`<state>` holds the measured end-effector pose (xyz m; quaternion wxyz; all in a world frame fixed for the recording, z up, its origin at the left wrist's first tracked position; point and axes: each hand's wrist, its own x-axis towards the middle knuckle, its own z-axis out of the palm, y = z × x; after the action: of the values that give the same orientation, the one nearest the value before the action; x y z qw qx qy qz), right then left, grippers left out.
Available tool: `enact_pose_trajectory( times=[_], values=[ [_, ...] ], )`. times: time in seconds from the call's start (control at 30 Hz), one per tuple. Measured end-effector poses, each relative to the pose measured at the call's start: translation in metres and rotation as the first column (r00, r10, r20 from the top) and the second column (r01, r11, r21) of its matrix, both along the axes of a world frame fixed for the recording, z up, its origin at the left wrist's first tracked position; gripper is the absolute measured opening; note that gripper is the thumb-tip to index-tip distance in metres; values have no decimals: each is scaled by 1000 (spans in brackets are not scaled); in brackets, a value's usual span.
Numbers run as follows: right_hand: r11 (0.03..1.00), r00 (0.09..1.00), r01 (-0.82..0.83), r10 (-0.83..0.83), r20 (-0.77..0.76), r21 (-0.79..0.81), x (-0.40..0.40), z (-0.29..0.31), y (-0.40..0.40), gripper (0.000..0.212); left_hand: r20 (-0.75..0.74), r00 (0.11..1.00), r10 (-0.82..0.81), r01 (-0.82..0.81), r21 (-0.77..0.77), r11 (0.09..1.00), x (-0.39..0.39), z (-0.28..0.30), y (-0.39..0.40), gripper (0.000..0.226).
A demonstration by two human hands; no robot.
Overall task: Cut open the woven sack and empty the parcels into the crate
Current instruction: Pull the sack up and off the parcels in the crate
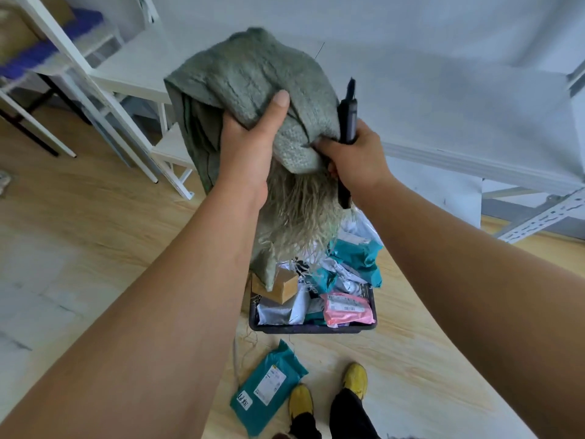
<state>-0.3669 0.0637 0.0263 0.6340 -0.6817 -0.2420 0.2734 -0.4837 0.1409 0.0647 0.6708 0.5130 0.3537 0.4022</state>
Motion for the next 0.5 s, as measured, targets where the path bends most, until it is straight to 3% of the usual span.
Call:
enact_pose_trajectory(
  times=[0.07, 0.13, 0.23, 0.33, 0.4, 0.5],
  values=[
    [998, 999, -41, 41, 20, -38, 0, 4, -1, 26, -39, 999, 15, -14, 20, 1000, -2, -1, -2, 62],
    [998, 997, -54, 55, 48, -28, 1, 8, 1, 26, -95, 992, 84, -67, 172, 983, -3, 10, -4, 46],
    [998, 993, -59, 55, 107, 31, 0, 22, 5, 26, -168, 974, 150, -64, 432, 900, -4, 34, -1, 40],
    [992, 995, -77, 71, 63, 101, -4, 38, 12, 21, -189, 960, 206, -54, 595, 802, -9, 50, 3, 43],
    [986, 994, -106, 100, 51, 128, -11, 46, 19, 21, -156, 963, 220, -84, 601, 795, -13, 54, 6, 47],
    [978, 986, -166, 162, 38, 129, -24, 51, 31, 19, -134, 971, 199, -110, 490, 865, -26, 49, 14, 63]
  ],
)
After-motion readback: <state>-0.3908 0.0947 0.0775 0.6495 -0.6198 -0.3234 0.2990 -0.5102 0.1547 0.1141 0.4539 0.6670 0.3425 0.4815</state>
